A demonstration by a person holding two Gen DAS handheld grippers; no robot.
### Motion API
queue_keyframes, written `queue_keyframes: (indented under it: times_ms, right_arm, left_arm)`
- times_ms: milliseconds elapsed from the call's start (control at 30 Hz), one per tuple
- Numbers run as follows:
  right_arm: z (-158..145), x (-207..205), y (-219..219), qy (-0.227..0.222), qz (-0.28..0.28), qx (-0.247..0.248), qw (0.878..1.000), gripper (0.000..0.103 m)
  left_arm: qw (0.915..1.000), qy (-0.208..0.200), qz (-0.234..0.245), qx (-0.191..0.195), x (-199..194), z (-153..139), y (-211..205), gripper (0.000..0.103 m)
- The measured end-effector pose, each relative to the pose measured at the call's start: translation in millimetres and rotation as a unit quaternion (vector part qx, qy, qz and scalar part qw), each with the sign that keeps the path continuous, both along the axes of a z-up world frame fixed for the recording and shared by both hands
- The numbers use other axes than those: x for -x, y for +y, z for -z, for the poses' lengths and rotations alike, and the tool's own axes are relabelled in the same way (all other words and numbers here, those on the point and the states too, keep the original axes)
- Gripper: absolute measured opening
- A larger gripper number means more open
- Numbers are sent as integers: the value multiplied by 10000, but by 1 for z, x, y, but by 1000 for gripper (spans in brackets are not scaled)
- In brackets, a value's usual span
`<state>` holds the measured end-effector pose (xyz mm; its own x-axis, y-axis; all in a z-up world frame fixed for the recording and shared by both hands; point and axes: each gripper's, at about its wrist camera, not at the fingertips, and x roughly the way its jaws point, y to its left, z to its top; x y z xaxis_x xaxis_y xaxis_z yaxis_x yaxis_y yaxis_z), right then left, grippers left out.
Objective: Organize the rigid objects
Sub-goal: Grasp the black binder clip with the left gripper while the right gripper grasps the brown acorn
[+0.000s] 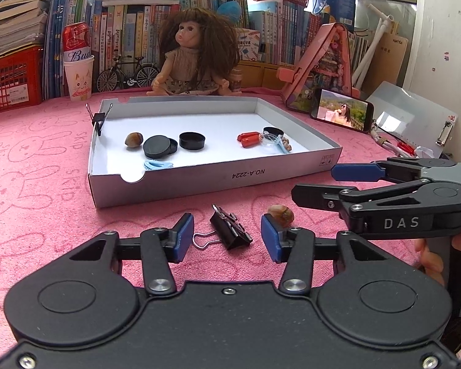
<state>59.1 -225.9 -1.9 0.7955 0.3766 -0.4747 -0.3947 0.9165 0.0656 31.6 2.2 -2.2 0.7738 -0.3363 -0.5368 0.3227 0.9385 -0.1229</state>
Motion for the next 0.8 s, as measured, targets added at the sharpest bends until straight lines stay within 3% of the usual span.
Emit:
queue_keyframes:
  times_ms: [467, 800]
  right_arm:
    - [11, 5, 19, 156, -353, 44, 9992, 85]
    - [16, 8, 26, 75, -246, 153, 9996, 85]
  left_arm:
    - [9986, 8, -500, -153, -1, 1, 20, 48]
    - [9960, 25, -876, -191, -2, 1, 28, 48]
